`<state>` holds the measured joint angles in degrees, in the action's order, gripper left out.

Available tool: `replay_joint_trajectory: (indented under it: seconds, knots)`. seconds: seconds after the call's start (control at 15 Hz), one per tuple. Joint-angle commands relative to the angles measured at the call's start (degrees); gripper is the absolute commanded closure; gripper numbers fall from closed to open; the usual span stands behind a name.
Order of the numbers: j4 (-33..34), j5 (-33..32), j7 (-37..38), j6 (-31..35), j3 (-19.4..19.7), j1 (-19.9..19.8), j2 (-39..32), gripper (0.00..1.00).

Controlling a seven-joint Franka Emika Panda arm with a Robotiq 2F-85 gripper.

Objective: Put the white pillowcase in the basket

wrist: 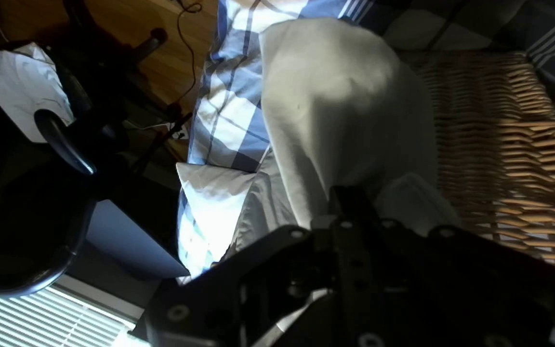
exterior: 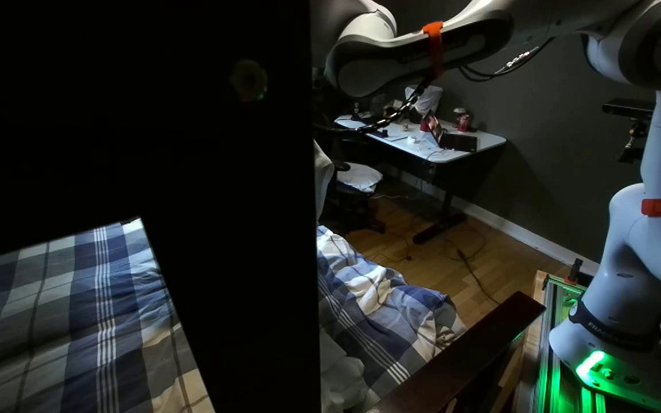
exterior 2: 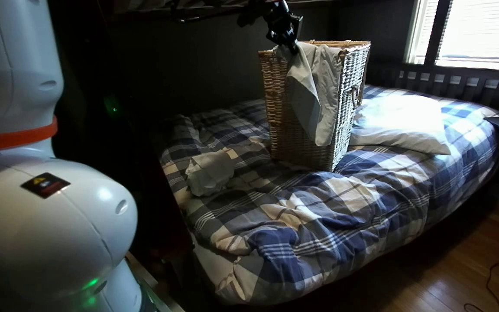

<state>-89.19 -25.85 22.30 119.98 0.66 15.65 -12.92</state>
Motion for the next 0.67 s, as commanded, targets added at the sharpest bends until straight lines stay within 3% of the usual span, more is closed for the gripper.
replay_joint_trajectory:
  seconds: [0.0, 0.33, 0.6]
  knots:
    - [5.9, -3.8, 0.7, 2.1, -1.1, -0.8, -2.3, 1.0]
    - [17.8, -12.9, 3.0, 12.5, 1.6, -0.1, -8.5, 1.0]
    - [30.8, -16.5, 9.2, 17.5, 4.5, 0.6, -16.0, 1.0]
